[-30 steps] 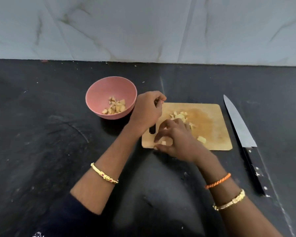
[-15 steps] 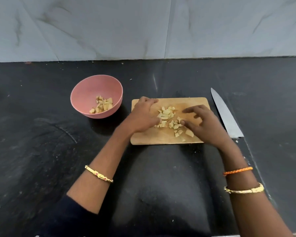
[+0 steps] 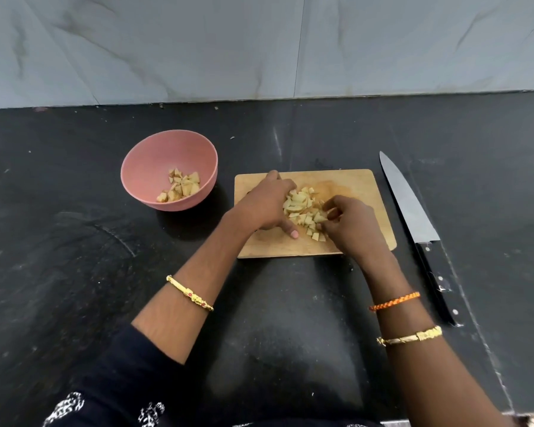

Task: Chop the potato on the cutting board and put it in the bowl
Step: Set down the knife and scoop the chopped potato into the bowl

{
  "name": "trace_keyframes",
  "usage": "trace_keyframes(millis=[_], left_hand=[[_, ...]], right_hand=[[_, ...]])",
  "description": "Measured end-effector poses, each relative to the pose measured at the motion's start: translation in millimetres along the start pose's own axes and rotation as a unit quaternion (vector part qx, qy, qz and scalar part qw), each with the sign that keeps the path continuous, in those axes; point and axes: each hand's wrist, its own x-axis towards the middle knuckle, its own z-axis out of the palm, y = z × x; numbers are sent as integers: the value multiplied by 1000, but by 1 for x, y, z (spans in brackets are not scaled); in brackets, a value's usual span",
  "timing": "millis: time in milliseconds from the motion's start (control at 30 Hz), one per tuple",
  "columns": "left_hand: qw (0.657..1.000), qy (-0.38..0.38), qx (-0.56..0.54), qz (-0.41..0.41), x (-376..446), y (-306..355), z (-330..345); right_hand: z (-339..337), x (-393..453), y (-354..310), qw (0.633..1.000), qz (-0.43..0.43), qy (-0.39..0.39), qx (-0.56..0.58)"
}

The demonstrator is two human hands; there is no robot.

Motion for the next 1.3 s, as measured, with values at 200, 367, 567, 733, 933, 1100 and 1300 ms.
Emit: trace_keyframes(millis=[200,367,567,733,933,1100,1300], left_hand=[[998,29,-49,-14,-2,-1,0],[995,38,60,-77,-6,2,1],[996,15,10,-89,-6,9,2],[991,10,-88,-106,-3,17,-2],[997,48,-6,-65,4,28,-1],[997,57,-38,-38,7,32,-2],[980,-9,-200,-24,9,25,-23]], right_hand=[[-9,19,-10,999,-15,11,39],[-34,25,3,996,-2,-79,39],[-32,28,-1,981,-36,-168,-88],[-29,39,-19,957,-85,-214,-175],[-20,40,-29,949,-122,-212,-200],[-14,43,-29,954,-129,-194,-189],[-16,47,-26,971,-130,-148,-133]])
